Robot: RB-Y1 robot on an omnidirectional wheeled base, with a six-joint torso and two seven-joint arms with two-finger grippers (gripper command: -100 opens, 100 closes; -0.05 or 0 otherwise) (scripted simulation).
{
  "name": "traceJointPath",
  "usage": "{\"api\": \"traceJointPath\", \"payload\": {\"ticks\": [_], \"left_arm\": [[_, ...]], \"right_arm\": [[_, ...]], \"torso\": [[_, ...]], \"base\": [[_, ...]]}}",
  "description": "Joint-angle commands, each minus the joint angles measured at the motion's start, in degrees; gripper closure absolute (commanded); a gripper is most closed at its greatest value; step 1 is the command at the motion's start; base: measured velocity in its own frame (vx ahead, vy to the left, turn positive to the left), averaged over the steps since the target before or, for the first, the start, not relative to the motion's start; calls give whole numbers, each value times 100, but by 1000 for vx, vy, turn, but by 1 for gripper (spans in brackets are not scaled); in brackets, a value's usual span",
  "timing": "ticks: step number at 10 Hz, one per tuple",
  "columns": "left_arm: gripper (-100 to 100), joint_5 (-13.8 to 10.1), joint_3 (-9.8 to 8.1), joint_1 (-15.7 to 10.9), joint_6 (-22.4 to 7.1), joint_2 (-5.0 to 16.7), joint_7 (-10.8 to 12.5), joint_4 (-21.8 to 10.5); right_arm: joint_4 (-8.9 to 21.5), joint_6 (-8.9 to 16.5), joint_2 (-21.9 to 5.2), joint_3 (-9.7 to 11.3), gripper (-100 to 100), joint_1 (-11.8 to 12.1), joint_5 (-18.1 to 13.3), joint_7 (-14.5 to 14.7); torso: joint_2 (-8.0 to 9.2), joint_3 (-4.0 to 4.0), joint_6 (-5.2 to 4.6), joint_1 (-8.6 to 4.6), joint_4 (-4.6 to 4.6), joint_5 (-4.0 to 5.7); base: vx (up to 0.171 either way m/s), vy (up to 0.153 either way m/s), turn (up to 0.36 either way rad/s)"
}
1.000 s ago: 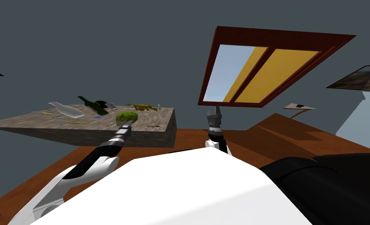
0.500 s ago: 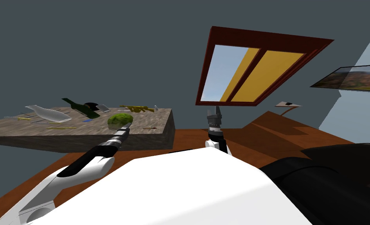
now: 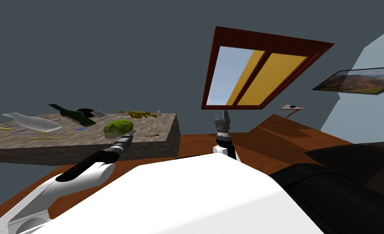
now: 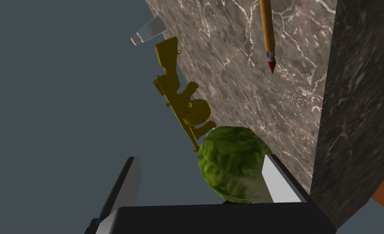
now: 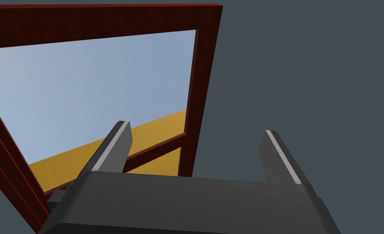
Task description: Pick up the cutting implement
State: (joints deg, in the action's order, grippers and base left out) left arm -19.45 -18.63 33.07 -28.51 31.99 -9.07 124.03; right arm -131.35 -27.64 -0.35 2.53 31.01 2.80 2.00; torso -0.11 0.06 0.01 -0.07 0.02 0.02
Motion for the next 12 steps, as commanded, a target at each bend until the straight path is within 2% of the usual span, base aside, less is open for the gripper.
{"api": "traceJointPath", "payload": {"ticks": [1, 2, 3, 5, 6, 7, 8, 10, 11, 12], "left_arm": [[-100, -95, -46, -4, -286, 73, 7, -6], [-100, -95, -46, -4, -354, 73, 7, -6], [-100, -299, -123, -16, -563, 228, 14, -72], [-100, -299, -123, -16, -770, 228, 14, -72], [-100, -505, -192, -32, -1004, 380, 26, -138], [-100, -505, -192, -32, -1160, 380, 26, -138], [-100, -711, -253, -52, -1336, 526, 42, -205], [-100, -711, -253, -52, -1578, 526, 42, -205], [-100, -917, -305, -76, -1795, 666, 62, -272], [-100, -917, -305, -76, -1945, 666, 62, -272]], "right_arm": [[0, 0, 0, 0, 0, 0, 0, 0], [0, 0, 0, 0, 0, 1, 0, 0], [0, 0, 0, -1, 0, 1, 0, 0], [0, 0, 0, 0, 0, 1, 0, 0], [0, 0, 0, -1, 0, 1, 0, 0], [0, 0, 0, 0, 0, 0, 0, 0], [0, 0, 0, 0, 0, 1, 0, 0], [0, 0, 0, -1, 0, 1, 0, 0], [0, 0, 0, -1, 0, 1, 0, 0], [0, 0, 0, 0, 0, 0, 0, 0]], "torso": [[0, 0, 0, 0, 0, 0], [-1, 1, 3, -1, 1, 0], [5, -2, 4, 2, -1, 0], [-2, 2, 3, -3, 1, 1], [5, -2, 5, 1, 0, 0], [-1, 0, 1, -4, 0, 1], [-2, 2, 3, -2, 1, 0], [-7, 5, 3, 1, 2, 0], [3, -1, 5, 2, 0, -1], [-1, 1, 2, 1, 0, 0]], "base": [[41, -22, -68], [19, -11, 24], [38, -28, -95], [33, -20, -34], [43, -31, -99], [45, -22, -52], [65, -19, -78], [39, -13, -21], [41, -18, -78], [49, -18, -42]]}}
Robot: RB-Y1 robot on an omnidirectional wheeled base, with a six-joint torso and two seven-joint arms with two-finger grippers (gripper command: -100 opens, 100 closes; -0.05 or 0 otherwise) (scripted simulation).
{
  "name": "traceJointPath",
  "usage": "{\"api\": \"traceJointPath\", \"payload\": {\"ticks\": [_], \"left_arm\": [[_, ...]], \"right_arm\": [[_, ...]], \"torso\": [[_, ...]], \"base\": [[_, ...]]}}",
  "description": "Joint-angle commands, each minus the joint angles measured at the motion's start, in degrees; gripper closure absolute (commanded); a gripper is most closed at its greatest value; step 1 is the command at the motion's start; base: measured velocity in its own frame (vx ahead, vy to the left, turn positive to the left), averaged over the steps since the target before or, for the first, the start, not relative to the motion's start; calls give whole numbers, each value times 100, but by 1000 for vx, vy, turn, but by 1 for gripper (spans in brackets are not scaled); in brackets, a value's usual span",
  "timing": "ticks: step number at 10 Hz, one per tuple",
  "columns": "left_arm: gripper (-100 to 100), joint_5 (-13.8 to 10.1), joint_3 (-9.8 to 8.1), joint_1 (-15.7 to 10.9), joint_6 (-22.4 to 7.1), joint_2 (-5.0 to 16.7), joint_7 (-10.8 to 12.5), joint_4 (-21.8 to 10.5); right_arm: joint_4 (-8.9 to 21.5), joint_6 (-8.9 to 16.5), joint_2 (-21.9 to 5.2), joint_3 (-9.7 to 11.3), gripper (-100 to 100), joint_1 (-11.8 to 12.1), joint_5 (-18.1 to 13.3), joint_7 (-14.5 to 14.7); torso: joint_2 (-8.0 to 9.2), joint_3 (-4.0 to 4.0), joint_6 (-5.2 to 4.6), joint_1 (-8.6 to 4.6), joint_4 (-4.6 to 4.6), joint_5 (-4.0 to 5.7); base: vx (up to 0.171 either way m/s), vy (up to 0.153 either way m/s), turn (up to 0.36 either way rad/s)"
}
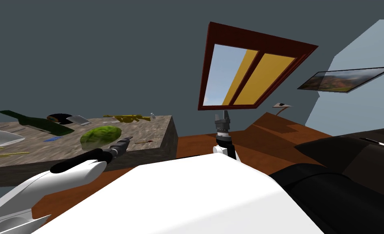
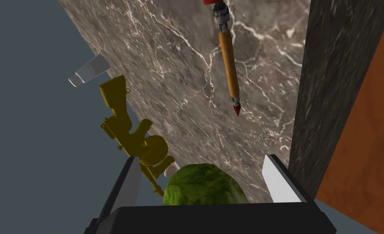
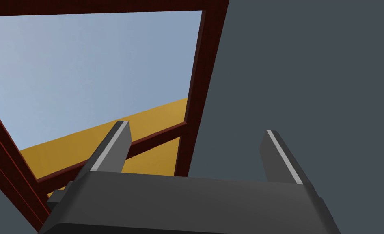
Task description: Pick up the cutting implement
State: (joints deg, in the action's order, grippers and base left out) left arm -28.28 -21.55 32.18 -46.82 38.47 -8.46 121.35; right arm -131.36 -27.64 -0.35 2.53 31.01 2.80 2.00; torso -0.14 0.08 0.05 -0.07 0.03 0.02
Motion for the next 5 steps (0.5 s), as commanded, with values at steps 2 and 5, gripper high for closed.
{"api": "traceJointPath", "payload": {"ticks": [2, 5], "left_arm": [[-100, -239, -55, -14, -442, 152, 24, -71], [-100, -442, -89, -43, -863, 279, 51, -139]], "right_arm": [[0, 0, 0, 0, 0, 0, 0, 0], [0, 0, 0, 0, 0, 0, 0, 0]], "torso": [[-7, 3, -1, -2, 1, 1], [0, 0, -1, 2, 0, 0]], "base": [[67, -22, -44], [42, -14, -27]]}}
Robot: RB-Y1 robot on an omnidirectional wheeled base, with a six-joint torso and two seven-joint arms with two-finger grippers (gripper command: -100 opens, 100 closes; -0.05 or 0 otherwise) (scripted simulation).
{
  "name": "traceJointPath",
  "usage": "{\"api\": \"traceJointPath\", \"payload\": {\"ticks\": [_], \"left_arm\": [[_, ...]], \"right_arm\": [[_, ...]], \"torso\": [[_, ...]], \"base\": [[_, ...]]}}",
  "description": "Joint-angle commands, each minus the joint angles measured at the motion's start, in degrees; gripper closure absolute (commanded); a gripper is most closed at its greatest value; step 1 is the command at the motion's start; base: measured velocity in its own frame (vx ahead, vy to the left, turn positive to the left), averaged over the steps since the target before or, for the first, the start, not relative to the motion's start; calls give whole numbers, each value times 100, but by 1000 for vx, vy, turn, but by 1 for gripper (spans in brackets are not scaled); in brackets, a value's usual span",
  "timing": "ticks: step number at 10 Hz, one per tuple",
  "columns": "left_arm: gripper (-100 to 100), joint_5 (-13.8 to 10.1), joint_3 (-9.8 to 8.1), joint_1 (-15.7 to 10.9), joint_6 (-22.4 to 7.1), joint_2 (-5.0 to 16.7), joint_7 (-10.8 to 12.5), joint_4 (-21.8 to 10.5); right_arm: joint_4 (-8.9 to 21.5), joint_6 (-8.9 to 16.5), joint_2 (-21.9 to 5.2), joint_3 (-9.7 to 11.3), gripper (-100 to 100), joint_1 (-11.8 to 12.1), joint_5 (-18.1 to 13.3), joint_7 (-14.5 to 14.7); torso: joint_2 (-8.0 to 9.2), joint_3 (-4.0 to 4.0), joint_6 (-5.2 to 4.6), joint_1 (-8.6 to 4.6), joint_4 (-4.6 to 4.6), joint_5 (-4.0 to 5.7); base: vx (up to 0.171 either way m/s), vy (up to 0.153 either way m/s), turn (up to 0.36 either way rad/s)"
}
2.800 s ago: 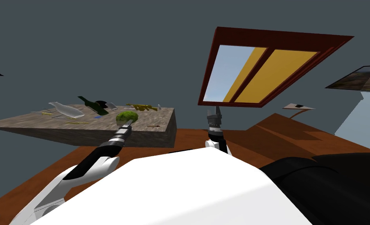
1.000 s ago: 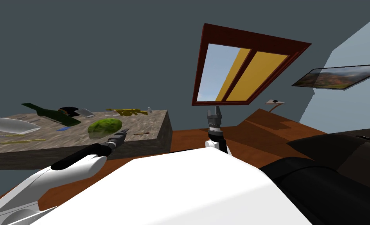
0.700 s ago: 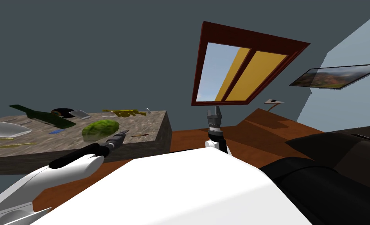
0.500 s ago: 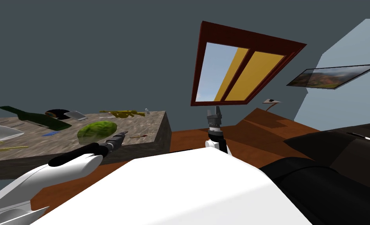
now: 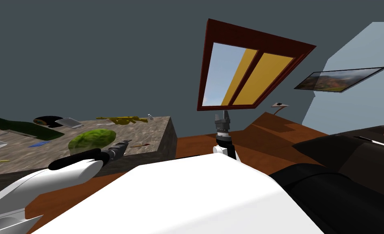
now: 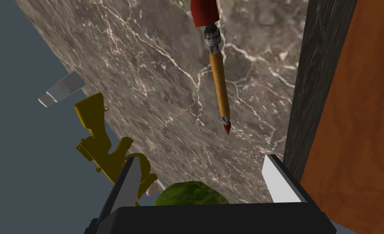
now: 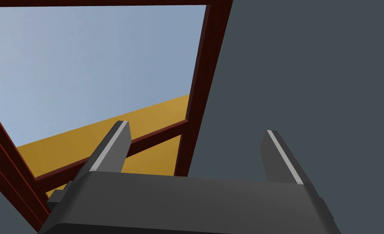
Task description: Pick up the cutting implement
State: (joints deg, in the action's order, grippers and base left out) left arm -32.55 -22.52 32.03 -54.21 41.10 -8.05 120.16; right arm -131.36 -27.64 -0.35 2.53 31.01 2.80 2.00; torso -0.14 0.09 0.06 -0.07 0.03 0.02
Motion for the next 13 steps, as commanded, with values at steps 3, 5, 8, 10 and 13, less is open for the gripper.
{"api": "traceJointPath", "payload": {"ticks": [3, 5, 8, 10, 13], "left_arm": [[-100, -213, -16, -58, -492, 135, 40, -87], [-100, -407, -32, -91, -826, 246, 73, -153], [-100, -778, -41, -157, -1315, 440, 143, -282], [-100, -952, -35, -190, -1630, 524, 179, -343], [-100, -1117, -23, -223, -1983, 598, 216, -402]], "right_arm": [[0, 0, 0, 0, 0, 0, 0, 0], [0, 0, 0, 0, 0, 0, 0, 0], [0, 0, 0, 0, 0, 0, 0, 0], [0, 0, 0, 0, 0, 0, 0, 0], [0, 0, 0, 0, 0, 0, 0, 0]], "torso": [[-4, 2, 0, -1, 1, 0], [-2, 1, -1, 3, 0, -1], [-8, 5, 0, 3, 2, -1], [-4, 3, 0, 2, 1, 0], [-4, 3, 0, 5, 1, -1]], "base": [[52, -15, -16], [59, -10, -23], [73, -13, -12], [63, -8, -3], [58, -2, 3]]}}
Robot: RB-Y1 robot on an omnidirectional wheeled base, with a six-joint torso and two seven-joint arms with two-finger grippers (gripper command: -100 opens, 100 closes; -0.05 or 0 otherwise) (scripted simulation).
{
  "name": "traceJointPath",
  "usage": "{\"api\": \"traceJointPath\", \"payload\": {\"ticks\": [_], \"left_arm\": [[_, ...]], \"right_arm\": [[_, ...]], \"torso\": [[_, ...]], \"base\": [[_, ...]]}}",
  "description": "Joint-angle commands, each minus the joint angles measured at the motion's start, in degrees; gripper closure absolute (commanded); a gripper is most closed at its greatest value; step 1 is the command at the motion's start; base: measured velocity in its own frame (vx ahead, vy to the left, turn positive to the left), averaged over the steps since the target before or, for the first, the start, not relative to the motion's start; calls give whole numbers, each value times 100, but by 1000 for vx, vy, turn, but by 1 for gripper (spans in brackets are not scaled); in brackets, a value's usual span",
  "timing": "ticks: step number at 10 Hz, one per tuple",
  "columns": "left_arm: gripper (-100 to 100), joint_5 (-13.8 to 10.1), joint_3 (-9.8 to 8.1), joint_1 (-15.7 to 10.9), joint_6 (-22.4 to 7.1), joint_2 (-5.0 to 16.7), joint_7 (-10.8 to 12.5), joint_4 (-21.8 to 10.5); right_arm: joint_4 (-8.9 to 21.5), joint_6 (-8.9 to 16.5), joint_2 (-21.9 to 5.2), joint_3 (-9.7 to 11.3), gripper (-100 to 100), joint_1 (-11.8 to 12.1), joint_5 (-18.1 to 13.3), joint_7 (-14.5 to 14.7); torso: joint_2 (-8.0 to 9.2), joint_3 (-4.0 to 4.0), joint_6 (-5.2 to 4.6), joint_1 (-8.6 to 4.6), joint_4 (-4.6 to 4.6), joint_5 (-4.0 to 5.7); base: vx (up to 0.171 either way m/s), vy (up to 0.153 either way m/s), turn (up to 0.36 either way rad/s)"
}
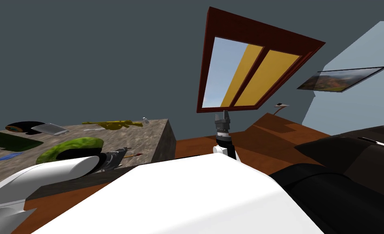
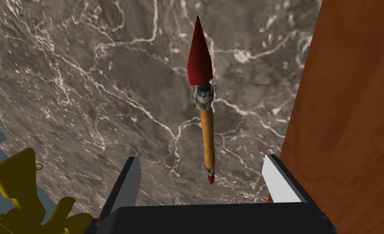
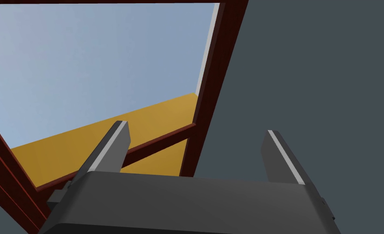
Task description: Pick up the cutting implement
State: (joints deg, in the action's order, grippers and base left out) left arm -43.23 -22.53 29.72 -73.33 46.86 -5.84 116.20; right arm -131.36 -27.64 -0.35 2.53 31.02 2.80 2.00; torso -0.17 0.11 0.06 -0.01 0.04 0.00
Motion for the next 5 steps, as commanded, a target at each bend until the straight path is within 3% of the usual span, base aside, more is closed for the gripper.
{"api": "traceJointPath", "payload": {"ticks": [1, 5], "left_arm": [[-100, -204, -6, -23, -286, 87, 31, -61], [-100, -597, 62, -103, -876, 234, 132, -208]], "right_arm": [[0, 0, 0, 0, 0, 0, 0, 0], [0, 0, 0, 0, 0, 0, 0, 0]], "torso": [[0, 0, 0, 0, 0, 0], [-3, 2, 0, 5, 1, -1]], "base": [[74, 4, 11], [79, 8, 20]]}}
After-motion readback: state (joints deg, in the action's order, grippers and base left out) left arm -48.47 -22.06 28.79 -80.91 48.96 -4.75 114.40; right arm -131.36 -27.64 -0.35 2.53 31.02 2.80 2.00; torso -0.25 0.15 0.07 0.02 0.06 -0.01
